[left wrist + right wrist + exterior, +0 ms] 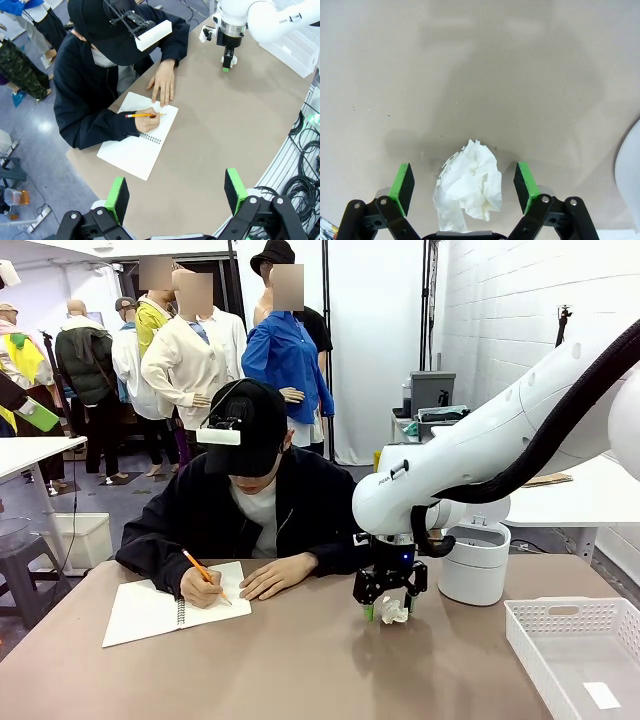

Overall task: Sort the paper based on its condition.
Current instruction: If a person hands you a paper, place it in the Organizing basket , and if it's crumpled, put it in the Trash can.

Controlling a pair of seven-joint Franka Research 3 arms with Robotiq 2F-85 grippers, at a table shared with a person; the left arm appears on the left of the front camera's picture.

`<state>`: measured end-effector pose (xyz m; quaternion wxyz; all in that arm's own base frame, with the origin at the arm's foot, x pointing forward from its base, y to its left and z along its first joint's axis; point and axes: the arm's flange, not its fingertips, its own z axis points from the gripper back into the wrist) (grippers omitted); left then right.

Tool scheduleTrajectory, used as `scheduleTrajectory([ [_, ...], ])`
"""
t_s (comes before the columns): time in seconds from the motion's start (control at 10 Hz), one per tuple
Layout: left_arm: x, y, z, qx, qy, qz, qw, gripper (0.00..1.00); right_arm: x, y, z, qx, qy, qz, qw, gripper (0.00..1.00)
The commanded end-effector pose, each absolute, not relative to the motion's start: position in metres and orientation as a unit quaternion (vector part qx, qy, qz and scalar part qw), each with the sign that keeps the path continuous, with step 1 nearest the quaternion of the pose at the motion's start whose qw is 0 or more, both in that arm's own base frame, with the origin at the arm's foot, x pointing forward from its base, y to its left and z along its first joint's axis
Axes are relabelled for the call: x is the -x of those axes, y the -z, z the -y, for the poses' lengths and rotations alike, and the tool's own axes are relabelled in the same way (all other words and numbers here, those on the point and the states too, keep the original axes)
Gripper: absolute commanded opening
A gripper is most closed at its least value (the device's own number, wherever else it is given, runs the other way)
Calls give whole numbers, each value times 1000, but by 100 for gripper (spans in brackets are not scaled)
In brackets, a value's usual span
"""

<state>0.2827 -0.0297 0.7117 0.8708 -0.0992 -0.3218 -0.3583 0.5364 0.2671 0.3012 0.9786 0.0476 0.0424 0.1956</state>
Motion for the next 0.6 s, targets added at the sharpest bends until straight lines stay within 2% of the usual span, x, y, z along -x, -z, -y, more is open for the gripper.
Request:
scheduleTrajectory([
  [0.0,-283,-712,29,96,356,322,872,100,-542,-305,-274,-24,-189,-43,981,100],
  [0.1,-283,-712,29,96,356,322,872,100,-536,-301,-267,-48,-196,-42,979,100],
  [0.5,-283,-712,29,96,356,322,872,100,-536,-301,-267,-48,-196,-42,979,100],
])
